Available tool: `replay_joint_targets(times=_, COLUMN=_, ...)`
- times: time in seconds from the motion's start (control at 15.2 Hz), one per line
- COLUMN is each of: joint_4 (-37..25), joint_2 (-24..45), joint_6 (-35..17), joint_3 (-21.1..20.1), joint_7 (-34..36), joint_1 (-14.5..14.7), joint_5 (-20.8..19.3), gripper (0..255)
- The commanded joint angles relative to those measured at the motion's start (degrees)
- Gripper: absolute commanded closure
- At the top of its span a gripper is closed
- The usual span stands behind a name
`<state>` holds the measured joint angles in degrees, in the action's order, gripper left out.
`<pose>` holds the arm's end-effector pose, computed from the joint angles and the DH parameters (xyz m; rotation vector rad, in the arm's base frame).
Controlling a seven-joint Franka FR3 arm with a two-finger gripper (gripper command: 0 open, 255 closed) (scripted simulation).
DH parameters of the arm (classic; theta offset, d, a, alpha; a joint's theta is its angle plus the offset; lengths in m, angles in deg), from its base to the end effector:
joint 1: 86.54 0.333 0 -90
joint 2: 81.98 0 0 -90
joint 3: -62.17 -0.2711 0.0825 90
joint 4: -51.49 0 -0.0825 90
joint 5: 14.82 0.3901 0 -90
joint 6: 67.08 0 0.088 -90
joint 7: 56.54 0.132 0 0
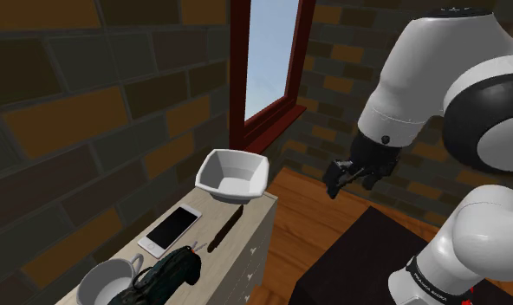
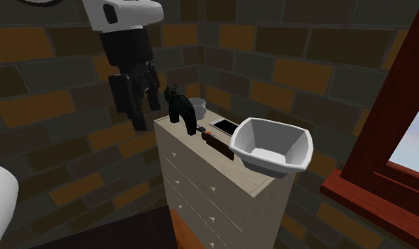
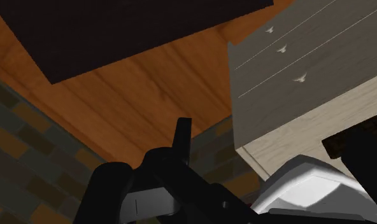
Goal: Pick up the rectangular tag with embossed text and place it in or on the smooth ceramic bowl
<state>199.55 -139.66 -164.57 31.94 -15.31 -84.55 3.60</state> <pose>0.2692 0.2022 0.4610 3.0024 -0.6130 0.1736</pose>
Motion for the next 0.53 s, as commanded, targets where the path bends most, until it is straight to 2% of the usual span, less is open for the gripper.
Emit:
replay_joint_targets(times=0.0, joint_4=-1.01, joint_2=0.92, joint_6=-2.38, joint_3=-6.06, joint_7=6.08, joint_1=-0.93, joint_5=1.37, gripper=0)
replay_joint_targets(times=0.2, joint_4=-3.25, joint_2=2.97, joint_6=-5.63, joint_3=-15.25, joint_7=14.44, joint_1=-3.71, joint_5=2.50, gripper=0)
replay_joint_targets(times=0.46, joint_4=-8.28, joint_2=6.28, joint_6=-9.09, joint_3=-28.31, joint_7=25.44, joint_1=-10.69, joint_5=2.41, gripper=0)
